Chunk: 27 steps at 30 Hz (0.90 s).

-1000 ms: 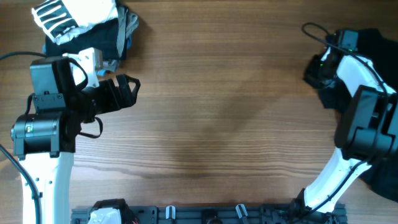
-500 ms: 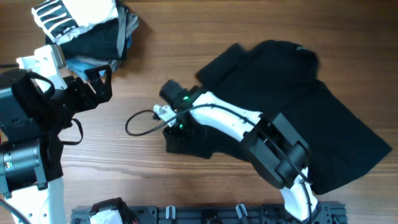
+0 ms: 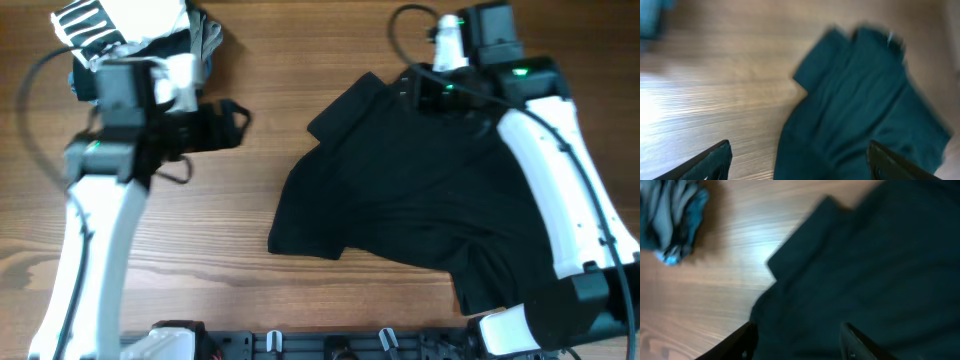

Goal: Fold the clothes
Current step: 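Drag the black shirt leftward to the table center with both grippers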

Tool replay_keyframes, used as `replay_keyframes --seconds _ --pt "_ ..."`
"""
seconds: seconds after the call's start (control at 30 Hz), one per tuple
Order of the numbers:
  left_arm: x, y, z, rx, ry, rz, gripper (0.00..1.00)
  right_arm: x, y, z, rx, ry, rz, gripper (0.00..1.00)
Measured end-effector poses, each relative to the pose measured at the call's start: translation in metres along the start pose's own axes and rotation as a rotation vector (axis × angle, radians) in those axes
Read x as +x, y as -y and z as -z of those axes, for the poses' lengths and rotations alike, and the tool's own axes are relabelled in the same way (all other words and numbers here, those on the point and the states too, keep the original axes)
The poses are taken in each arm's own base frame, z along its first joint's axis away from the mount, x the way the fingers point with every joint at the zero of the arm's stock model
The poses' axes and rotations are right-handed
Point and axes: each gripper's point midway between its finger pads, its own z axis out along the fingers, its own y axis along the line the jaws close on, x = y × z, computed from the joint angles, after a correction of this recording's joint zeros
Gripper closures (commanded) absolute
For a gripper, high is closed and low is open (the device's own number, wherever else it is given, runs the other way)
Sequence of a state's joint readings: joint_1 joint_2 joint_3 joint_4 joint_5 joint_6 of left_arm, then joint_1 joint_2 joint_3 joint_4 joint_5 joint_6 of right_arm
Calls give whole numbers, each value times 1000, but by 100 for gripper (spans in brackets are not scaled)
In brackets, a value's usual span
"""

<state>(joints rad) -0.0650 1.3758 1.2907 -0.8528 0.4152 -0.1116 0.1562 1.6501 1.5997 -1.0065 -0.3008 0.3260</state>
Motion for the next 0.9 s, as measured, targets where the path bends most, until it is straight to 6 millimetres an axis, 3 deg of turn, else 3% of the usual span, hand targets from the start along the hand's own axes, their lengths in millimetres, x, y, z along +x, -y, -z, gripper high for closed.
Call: replay_keyframes --seconds 0.07,0.17,0.27,0.33,0.37,0.5,0.57,0.6,0.67,0.77,0.87,0.9 --pt "25 17 -60 42 -160 -96 12 4 21 7 36 -24 -74 37" --pt "51 28 -124 79 -277 -212 14 10 28 8 68 -47 -107 34" --pt "79 33 -176 87 -352 -328 14 15 38 9 123 -55 -144 31" --pt "88 30 -197 58 -368 -380 16 17 41 10 142 -59 -156 30" --pt "91 29 -202 51 -371 -392 17 17 42 10 148 -61 -158 30" --pt "101 16 -227 19 -387 -422 51 18 48 11 180 -57 -161 30" --pt "101 13 -233 12 -389 -424 78 17 50 11 195 -52 -160 30" --pt "102 13 -233 11 -391 -429 95 17 52 11 203 -50 -159 30" --pt "104 8 -234 -12 -406 -430 96 16 53 12 213 -47 -159 30" --pt "99 -20 -227 -174 -418 -363 96 16 55 12 221 -44 -158 35" --pt "83 -78 -205 -374 -416 -228 96 24 59 8 235 -69 -173 40" --pt "76 -111 -190 -449 -412 -155 96 34 66 3 256 -98 -185 39"
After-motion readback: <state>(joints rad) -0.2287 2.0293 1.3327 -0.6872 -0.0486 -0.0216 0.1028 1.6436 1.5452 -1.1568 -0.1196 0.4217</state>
